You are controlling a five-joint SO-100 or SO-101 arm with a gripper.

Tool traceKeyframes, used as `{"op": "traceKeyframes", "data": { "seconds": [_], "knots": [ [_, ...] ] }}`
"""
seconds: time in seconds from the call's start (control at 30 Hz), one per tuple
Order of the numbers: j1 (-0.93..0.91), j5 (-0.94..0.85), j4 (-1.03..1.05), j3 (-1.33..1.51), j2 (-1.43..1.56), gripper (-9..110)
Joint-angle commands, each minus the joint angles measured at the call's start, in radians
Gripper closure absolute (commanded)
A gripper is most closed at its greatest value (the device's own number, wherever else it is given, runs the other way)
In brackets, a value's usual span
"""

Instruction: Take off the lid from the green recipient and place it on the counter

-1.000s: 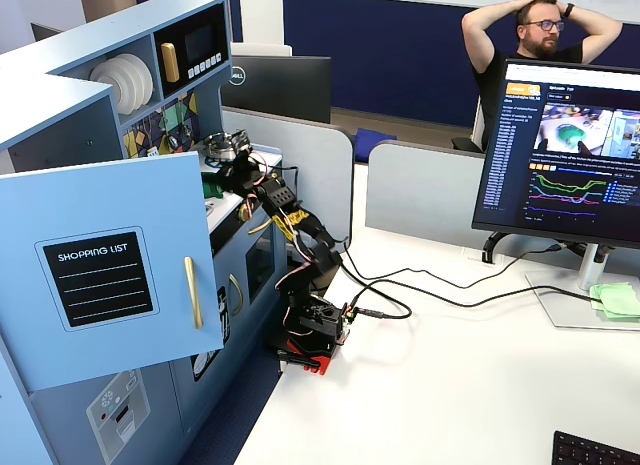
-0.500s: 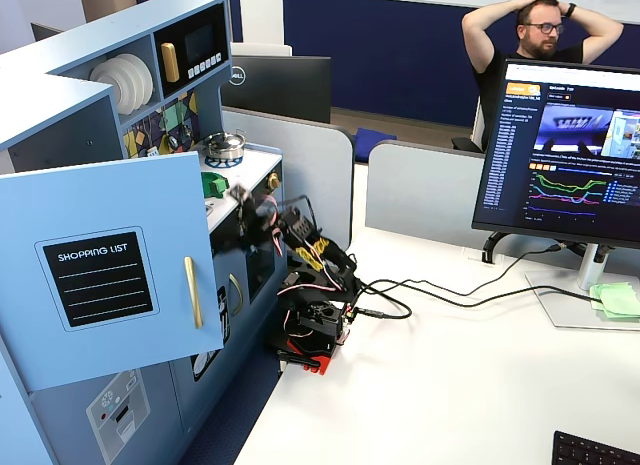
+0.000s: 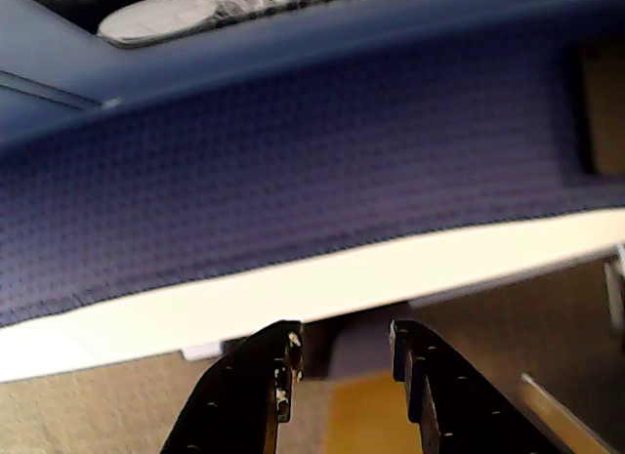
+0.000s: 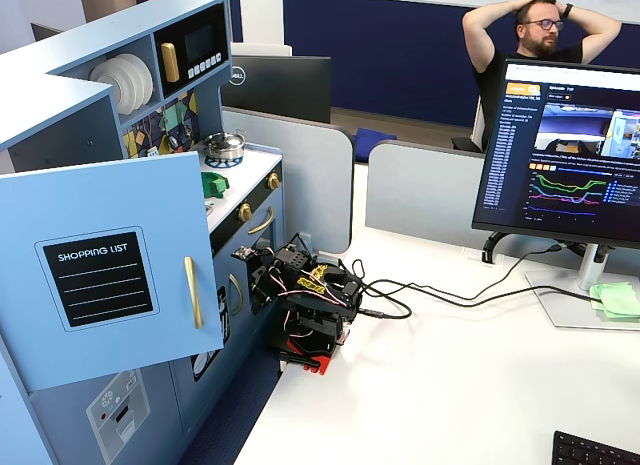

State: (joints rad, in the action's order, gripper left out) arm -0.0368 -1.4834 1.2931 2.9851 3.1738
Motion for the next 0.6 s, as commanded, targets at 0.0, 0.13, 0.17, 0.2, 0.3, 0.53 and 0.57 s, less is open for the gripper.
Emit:
{"op": "traceKeyframes", "data": {
  "seconds": [0.0,0.13,0.17,0.2,0.3,0.53,0.57],
  "knots": [
    [0.021,0.067,0.091,0.011,0.005,101],
    [0.009,0.084,0.178,0.011,0.005,99],
    [0.006,0.083,0.193,0.012,0.005,99],
    [0.005,0.055,0.218,0.012,0.005,99],
    [0.000,-0.023,0.238,0.012,0.005,98],
    [0.002,-0.025,0.239,0.012,0.005,98],
    [0.002,-0.025,0.239,0.012,0.005,98]
  ]
}}
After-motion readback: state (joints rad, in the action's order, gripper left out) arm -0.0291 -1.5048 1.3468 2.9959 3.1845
